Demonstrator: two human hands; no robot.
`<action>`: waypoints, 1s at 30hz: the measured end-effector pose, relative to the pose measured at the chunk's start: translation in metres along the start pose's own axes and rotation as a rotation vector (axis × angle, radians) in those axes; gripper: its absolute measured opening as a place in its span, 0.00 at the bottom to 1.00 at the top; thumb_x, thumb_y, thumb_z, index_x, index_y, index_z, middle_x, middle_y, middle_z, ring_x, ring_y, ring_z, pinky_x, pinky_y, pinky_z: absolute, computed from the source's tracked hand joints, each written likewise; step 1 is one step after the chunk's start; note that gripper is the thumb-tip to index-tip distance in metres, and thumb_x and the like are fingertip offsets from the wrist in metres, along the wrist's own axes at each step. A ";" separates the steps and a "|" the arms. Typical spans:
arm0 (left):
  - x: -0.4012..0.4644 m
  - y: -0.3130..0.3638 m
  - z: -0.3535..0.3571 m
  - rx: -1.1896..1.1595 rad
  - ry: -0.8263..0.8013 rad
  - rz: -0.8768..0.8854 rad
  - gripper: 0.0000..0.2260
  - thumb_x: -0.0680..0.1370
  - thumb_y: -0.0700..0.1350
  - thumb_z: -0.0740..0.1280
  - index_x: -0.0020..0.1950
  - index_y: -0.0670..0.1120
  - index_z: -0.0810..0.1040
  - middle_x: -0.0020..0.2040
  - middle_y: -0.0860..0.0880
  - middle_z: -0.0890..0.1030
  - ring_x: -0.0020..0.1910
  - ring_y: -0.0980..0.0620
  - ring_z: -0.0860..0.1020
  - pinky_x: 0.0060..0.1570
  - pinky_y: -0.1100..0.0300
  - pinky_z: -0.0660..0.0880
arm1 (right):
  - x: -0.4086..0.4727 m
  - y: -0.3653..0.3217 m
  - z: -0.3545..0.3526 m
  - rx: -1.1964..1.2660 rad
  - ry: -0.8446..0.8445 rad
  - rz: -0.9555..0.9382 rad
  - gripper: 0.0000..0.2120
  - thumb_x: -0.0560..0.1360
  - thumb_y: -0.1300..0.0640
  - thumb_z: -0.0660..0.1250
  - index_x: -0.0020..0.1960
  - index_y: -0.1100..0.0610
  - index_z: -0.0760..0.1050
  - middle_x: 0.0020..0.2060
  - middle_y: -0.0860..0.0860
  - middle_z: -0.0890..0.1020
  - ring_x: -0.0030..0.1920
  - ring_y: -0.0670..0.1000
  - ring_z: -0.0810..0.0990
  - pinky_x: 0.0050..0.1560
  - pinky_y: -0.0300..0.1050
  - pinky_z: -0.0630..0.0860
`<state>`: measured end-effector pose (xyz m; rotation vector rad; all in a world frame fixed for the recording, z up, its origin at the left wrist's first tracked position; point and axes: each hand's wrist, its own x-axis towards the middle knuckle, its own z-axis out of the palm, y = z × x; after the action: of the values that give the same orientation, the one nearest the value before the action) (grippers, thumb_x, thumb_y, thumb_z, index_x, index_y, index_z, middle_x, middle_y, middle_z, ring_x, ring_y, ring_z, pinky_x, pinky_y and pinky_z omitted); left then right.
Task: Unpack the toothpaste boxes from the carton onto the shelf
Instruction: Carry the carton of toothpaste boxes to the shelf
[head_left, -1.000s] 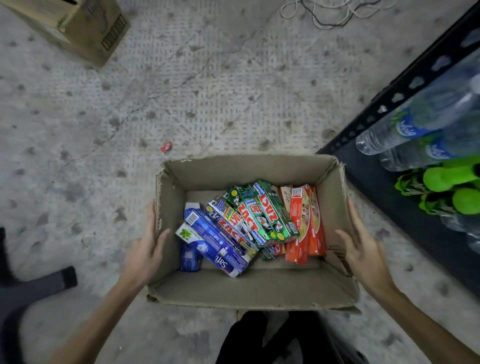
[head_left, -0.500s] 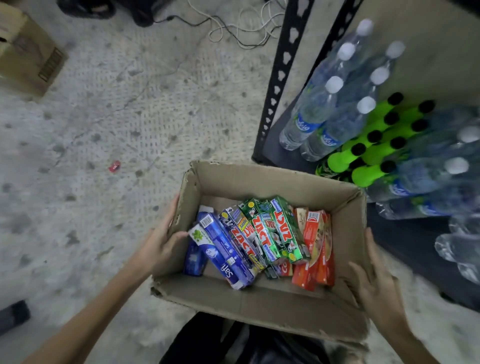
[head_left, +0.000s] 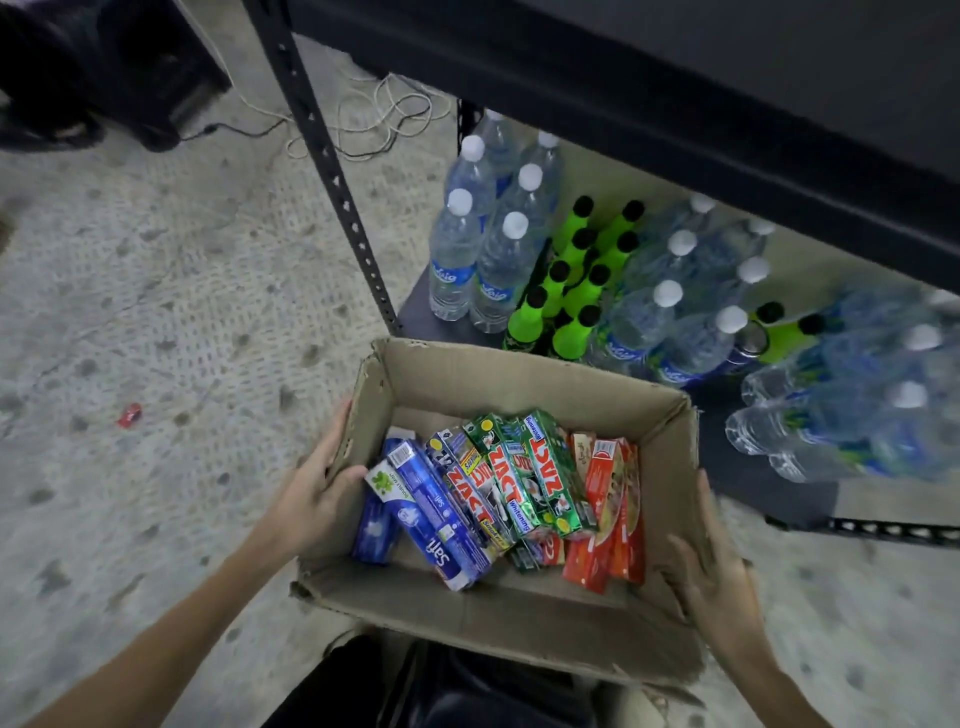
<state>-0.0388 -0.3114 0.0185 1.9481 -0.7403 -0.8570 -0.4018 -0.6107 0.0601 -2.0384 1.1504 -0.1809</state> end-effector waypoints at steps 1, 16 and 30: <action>0.004 0.004 0.007 -0.014 -0.004 0.007 0.35 0.81 0.39 0.64 0.83 0.52 0.50 0.83 0.59 0.52 0.82 0.55 0.50 0.80 0.53 0.50 | -0.003 0.007 -0.004 -0.008 0.014 0.018 0.39 0.80 0.60 0.67 0.80 0.35 0.50 0.68 0.30 0.71 0.61 0.37 0.76 0.49 0.28 0.73; 0.042 0.011 0.110 0.068 -0.021 0.053 0.32 0.82 0.40 0.62 0.83 0.52 0.52 0.82 0.61 0.55 0.81 0.55 0.53 0.79 0.40 0.55 | -0.025 0.103 -0.020 -0.036 0.180 0.117 0.38 0.77 0.57 0.70 0.81 0.42 0.55 0.74 0.46 0.69 0.67 0.46 0.72 0.62 0.38 0.71; 0.065 -0.025 0.161 0.078 0.032 0.055 0.30 0.83 0.39 0.62 0.82 0.54 0.56 0.81 0.60 0.58 0.81 0.58 0.55 0.78 0.40 0.56 | -0.018 0.155 0.018 -0.052 0.205 0.189 0.38 0.78 0.55 0.69 0.81 0.41 0.53 0.55 0.53 0.86 0.36 0.49 0.85 0.35 0.36 0.78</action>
<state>-0.1232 -0.4244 -0.0856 1.9960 -0.8147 -0.7724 -0.5078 -0.6317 -0.0546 -1.9762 1.4812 -0.2724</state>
